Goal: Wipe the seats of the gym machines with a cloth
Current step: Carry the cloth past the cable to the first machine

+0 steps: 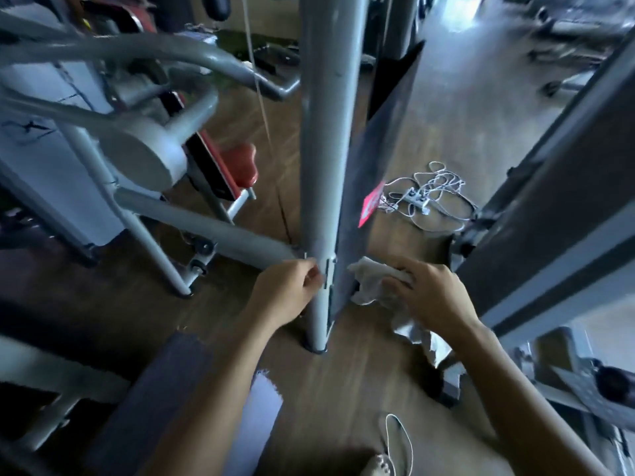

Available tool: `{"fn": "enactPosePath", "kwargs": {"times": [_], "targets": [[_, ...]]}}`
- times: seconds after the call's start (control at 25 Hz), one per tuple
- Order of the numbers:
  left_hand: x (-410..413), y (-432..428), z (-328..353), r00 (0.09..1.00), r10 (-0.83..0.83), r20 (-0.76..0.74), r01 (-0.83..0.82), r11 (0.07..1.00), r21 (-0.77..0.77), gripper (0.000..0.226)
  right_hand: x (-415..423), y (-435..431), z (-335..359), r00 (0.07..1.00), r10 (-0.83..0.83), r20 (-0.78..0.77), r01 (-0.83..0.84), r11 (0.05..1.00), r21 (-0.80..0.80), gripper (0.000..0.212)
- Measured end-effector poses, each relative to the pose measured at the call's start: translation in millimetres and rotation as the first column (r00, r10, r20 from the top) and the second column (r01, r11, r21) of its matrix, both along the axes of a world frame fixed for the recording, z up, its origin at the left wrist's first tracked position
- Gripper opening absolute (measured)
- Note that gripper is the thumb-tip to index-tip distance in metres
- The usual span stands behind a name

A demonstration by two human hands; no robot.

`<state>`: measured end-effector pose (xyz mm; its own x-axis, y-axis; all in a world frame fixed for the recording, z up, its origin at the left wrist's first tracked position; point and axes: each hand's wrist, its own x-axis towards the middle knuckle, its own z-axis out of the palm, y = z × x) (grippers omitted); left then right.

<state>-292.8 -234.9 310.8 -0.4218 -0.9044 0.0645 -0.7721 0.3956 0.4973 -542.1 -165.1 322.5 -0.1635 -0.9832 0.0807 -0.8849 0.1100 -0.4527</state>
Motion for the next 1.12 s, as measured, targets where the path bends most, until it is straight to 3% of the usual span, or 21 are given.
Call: {"fn": "enactPosePath", "kwargs": {"times": [0.2, 0.6, 1.12], "targets": [[-93, -12, 4, 0.995, -0.095, 0.025, 0.095, 0.995, -0.018, 0.029, -82, 17, 6, 0.992, -0.124, -0.016, 0.125, 0.992, 0.026, 0.022], [-194, -78, 10, 0.982, -0.187, 0.009, 0.187, 0.982, 0.031, 0.026, -170, -9, 0, 0.969, -0.245, 0.031, 0.242, 0.967, 0.077, 0.025], [-324, -276, 19, 0.965, -0.262, 0.028, 0.262, 0.965, 0.006, 0.028, -270, -184, 18, 0.908, -0.415, 0.051, 0.416, 0.909, -0.003, 0.016]]}}
